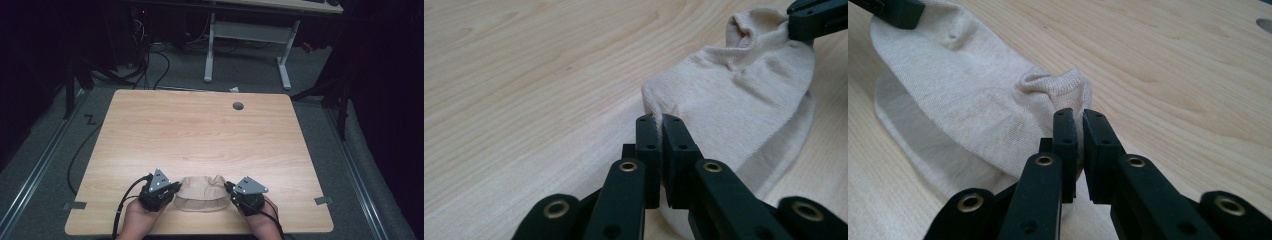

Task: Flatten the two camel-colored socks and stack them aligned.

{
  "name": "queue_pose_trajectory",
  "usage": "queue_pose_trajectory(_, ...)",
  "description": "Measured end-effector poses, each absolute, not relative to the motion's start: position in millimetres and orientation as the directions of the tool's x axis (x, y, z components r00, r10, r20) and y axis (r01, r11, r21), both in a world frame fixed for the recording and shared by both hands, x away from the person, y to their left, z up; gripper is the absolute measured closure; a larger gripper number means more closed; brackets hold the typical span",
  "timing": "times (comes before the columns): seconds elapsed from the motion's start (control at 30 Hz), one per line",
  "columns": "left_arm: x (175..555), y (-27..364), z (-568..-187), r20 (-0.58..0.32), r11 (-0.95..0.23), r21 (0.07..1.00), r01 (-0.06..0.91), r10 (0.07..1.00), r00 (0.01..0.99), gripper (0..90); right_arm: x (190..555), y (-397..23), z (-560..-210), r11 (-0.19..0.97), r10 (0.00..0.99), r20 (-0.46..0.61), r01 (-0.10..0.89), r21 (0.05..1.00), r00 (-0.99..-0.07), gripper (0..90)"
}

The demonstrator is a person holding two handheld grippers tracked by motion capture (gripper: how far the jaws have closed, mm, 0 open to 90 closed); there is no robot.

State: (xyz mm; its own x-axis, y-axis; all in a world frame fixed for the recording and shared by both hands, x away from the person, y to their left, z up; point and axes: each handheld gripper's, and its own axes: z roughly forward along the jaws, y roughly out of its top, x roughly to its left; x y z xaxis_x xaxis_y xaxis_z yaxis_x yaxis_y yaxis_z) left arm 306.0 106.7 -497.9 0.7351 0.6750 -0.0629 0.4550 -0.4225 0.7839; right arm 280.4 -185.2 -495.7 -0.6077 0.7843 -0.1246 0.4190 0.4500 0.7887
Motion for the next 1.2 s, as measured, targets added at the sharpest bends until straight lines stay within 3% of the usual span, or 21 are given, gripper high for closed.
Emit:
queue_pose_trajectory(0.43, 287, 106, -507, -0.054, -0.470, 0.747, 0.471, 0.662, 0.747, 86.0, 265, -187, -505, 0.477, 0.768, -0.115, 0.444, 0.758, -0.630, 84.2)
queue_pose_trajectory(0.57, 288, 104, -512, -0.040, -0.491, 0.728, 0.478, 0.666, 0.745, 79.1, 267, -188, -512, 0.489, 0.769, -0.102, 0.477, 0.730, -0.631, 79.2)
queue_pose_trajectory(0.73, 292, 109, -511, -0.053, -0.453, 0.742, 0.494, 0.695, 0.717, 63.5, 267, -190, -512, 0.470, 0.774, -0.084, 0.481, 0.740, -0.628, 72.8)
queue_pose_trajectory(1.2, 300, 117, -504, -0.054, -0.407, 0.785, 0.468, 0.707, 0.706, 53.0, 273, -197, -509, 0.423, 0.802, -0.092, 0.453, 0.785, -0.590, 64.4)
